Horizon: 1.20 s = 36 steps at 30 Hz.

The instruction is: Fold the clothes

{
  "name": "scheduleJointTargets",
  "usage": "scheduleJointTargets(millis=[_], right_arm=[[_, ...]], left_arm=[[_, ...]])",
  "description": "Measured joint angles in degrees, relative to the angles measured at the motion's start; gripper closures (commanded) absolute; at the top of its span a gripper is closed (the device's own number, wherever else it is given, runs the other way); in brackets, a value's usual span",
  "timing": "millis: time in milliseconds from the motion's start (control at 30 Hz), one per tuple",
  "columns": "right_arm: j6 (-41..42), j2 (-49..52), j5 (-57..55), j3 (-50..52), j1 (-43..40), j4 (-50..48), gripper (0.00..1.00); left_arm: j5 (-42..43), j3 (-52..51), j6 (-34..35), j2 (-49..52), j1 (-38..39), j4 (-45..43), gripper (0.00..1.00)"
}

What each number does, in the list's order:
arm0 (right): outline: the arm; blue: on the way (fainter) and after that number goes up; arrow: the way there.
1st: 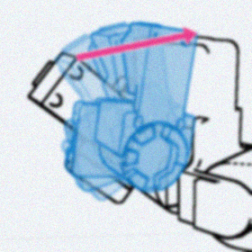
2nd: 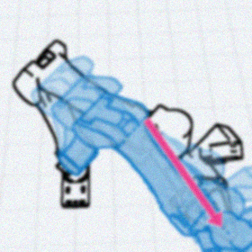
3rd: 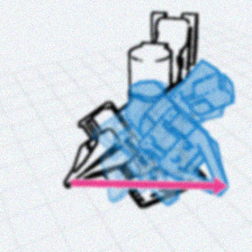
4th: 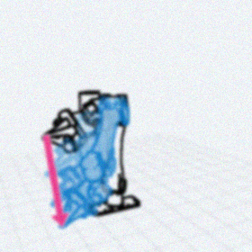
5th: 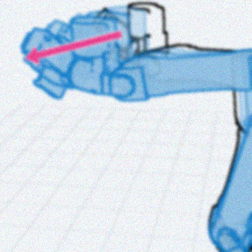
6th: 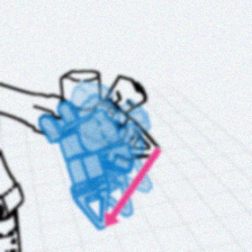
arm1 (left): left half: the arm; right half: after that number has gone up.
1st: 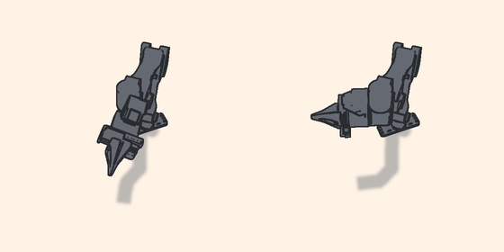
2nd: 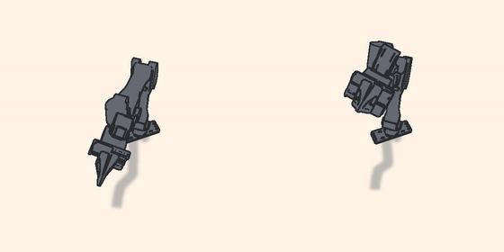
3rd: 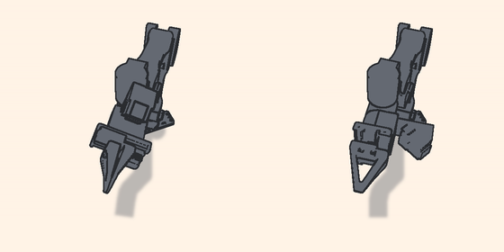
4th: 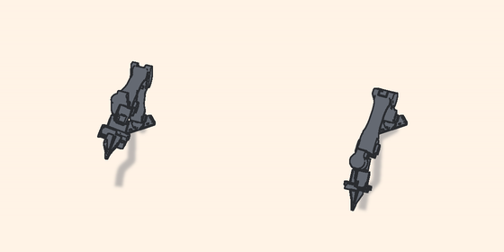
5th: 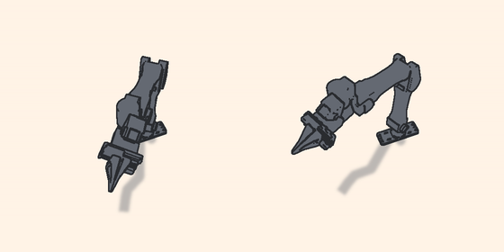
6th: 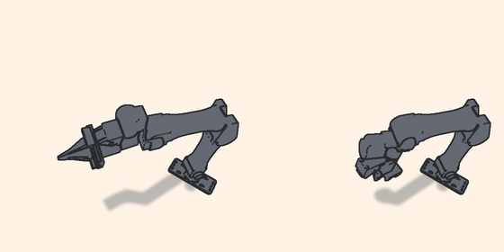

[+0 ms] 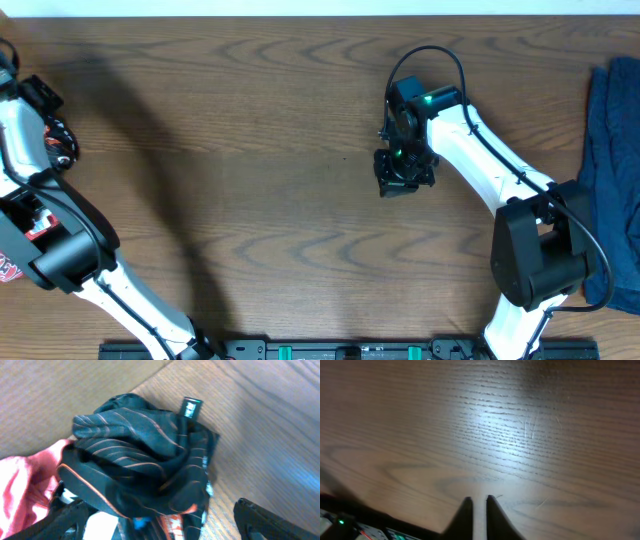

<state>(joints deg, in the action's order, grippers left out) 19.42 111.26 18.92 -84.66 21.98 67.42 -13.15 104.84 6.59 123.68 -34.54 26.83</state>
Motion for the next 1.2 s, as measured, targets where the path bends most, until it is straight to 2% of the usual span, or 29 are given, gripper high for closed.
scheduleJointTargets(millis=[33,67,100,267,467,667,833,967,1200], right_arm=[[-0.1,0.0,0.1,0.0,0.0,-0.2,0.88],[-0.3,0.0,0.2,0.0,0.0,-0.5,0.97],[-0.5,0.0,0.3,0.0,0.0,-0.6,0.98],[1.0,0.0,-2.6,0.0,0.0,-0.9,0.99],[1.6,-2.9,-8.5,0.0,0.0,-1.4,0.99],[0.8,-12.4,-14.9,-0.1,-0.1,-2.6,0.97],[-1.5,-22.4,-19.7,-1.8,-1.8,-3.8,0.95],[-4.9,-31.0,-21.7,-4.7,-3.3,-4.0,0.89],[-12.6,-46.0,-22.9,-8.5,-3.5,-3.8,0.82]], left_arm=[[0.0,0.0,0.2,0.0,-0.3,0.2,0.02],[0.0,0.0,0.5,0.0,-0.6,0.4,0.02],[0.2,0.0,0.6,-0.2,-0.7,0.8,0.02],[0.8,0.0,0.9,-4.2,1.0,4.0,0.02],[4.0,0.0,0.9,-18.4,4.9,6.8,0.02],[10.1,0.3,1.7,-32.3,5.5,12.9,0.02],[19.0,0.3,2.4,-41.1,5.5,15.5,0.02],[25.7,0.3,2.4,-49.1,5.5,16.0,0.0],[36.8,0.4,2.6,-66.4,5.5,16.5,0.02]])
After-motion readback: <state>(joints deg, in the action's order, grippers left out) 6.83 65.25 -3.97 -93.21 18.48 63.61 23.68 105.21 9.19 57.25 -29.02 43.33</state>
